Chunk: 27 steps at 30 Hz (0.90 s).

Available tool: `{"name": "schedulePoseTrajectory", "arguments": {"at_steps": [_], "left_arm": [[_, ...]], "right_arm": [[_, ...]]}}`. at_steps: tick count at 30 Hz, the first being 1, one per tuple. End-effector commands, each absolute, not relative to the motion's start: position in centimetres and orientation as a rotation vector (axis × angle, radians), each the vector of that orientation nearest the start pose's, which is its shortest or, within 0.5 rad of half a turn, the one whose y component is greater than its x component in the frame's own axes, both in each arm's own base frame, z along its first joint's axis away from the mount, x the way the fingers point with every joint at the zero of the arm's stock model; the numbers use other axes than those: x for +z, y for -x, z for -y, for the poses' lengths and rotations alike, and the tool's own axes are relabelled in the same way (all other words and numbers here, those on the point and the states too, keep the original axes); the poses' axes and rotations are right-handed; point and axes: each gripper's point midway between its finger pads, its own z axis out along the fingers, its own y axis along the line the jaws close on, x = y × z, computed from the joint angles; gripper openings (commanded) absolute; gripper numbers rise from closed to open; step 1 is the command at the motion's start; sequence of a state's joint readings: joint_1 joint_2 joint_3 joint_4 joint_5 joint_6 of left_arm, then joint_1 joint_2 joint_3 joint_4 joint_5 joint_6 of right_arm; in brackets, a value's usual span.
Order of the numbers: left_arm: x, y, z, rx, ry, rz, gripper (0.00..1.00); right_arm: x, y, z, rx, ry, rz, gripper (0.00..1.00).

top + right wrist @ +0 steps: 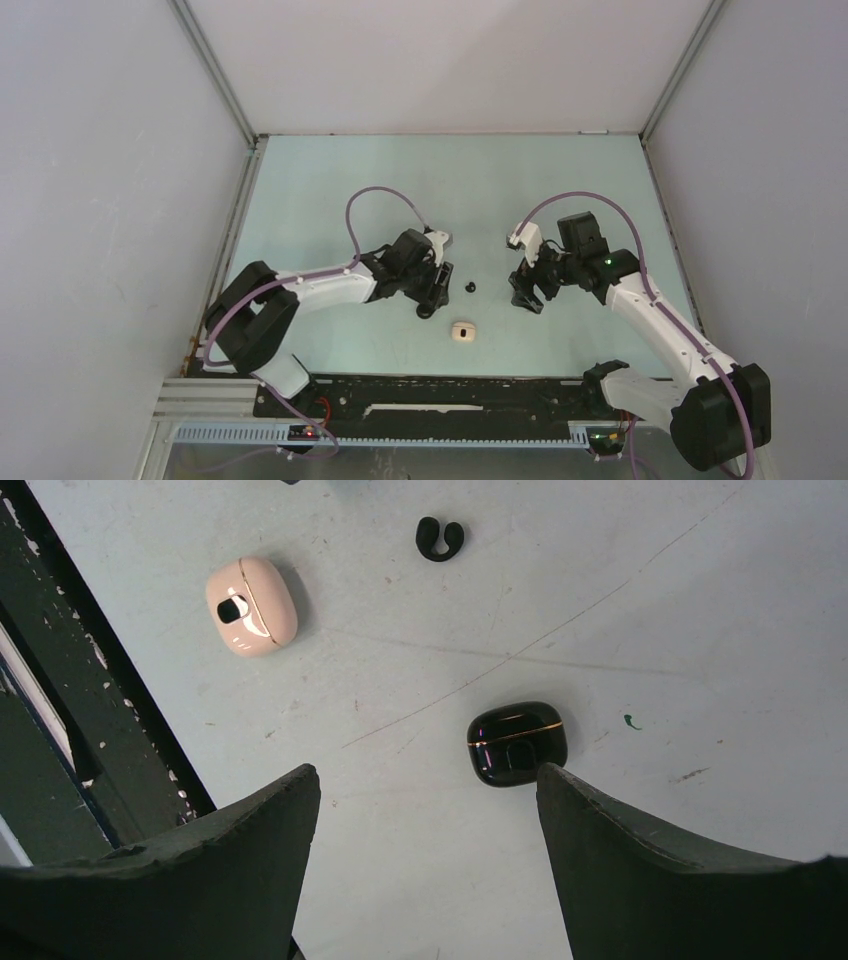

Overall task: Insert the wireless bluetooth earbuds into the charging case
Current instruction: Adjust the charging case at the center of the board, then pick up the charging case at the center of the board.

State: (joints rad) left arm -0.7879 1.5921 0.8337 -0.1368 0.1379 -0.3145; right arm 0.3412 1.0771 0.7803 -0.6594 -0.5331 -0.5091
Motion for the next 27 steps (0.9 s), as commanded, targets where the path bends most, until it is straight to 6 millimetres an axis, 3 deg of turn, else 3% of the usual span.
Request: {"name": "schedulePoseTrajectory", "arguments": {"at_steps": [1,6,12,19,24,27], "left_arm": [[6.1,-23.9,29.0,-0.651,-0.623,-2.388,0.66],[5.7,-24.0,26.8,-0.418,-0.595,-2.414,0.66],[3.9,-22.9,26.4,-0.312,-0.651,-2.467,0.64],[2.2,-21.6,26.5,-0.236,-0.761,-2.488,0.57],[2.1,-21.1,27.8,-0.242,-0.850,-2.451,0.49],[2.3,-20.7,28.4,-0.212,-0.925,-2.411,0.41]], "right_arm": [[12.0,-21.5,-15.3,0.593,1.206,-2.103,0.82],[12.1,-21.4,-15.3,0.602,1.204,-2.100,0.82],[12.2,-21.3,-15.3,0.606,1.203,-2.101,0.82],[12.3,-21.3,-15.3,0.614,1.196,-2.100,0.82],[12.3,-21.5,-15.3,0.611,1.180,-2.108,0.82],[13.4,-22.7,-15.2,0.601,1.035,-2.148,0.82]]}}
